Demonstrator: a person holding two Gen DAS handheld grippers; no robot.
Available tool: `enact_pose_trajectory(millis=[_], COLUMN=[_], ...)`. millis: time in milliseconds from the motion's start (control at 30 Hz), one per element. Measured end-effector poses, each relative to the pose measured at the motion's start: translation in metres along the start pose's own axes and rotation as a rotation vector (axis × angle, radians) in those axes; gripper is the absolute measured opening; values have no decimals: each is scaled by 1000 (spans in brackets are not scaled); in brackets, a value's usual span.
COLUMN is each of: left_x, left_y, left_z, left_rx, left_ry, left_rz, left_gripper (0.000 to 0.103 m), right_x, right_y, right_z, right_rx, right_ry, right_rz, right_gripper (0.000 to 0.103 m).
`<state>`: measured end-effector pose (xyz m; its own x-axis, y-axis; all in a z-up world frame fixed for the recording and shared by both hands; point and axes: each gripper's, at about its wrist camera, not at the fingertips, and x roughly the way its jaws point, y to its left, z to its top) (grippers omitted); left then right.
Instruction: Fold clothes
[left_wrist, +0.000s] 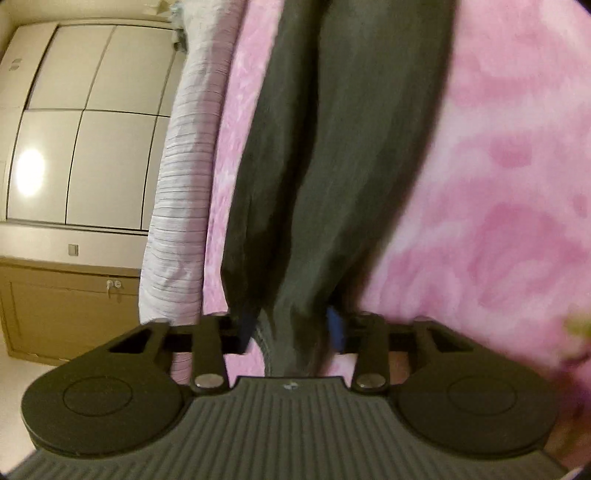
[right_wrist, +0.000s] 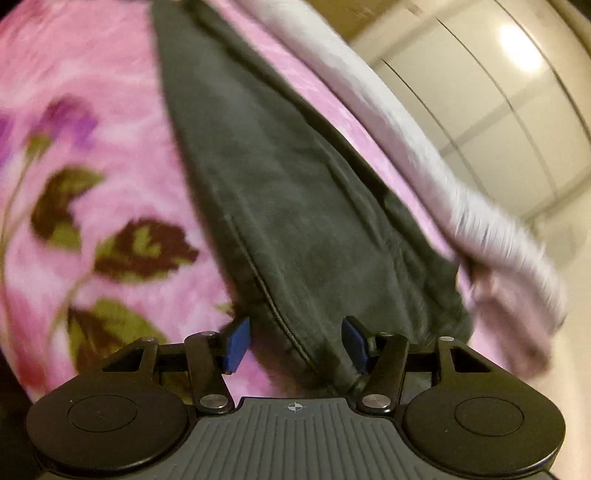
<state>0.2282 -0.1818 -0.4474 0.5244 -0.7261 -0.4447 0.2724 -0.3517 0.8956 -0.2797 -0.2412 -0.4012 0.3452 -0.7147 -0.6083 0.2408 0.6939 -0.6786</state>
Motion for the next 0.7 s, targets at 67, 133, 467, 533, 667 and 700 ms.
enact_pose_trajectory(millis=[67, 133, 467, 533, 667, 700], left_x=[3, 4, -5, -30, -94, -110], left_y=[-9, -10, 13, 22, 18, 17], left_z=[1, -1, -2, -7, -11, -12], left_rx=[49, 37, -32, -58, -81, -86], left_ry=[7, 19, 73, 66, 53, 50], left_rz=[0, -8, -26, -23, -37, -41], left_gripper=[12, 8, 3, 3, 3, 3], right_x=[-4, -11, 32, 40, 23, 15], right_y=[6, 7, -14, -22, -46, -52], right_z=[-4, -12, -51, -58, -60, -59], right_rx=[-75, -81, -191, -216, -181, -163], right_ry=[1, 3, 162, 184, 153, 146], right_rz=[-30, -27, -183, -175, -205, -229], right_gripper=[57, 57, 32, 14, 9, 9])
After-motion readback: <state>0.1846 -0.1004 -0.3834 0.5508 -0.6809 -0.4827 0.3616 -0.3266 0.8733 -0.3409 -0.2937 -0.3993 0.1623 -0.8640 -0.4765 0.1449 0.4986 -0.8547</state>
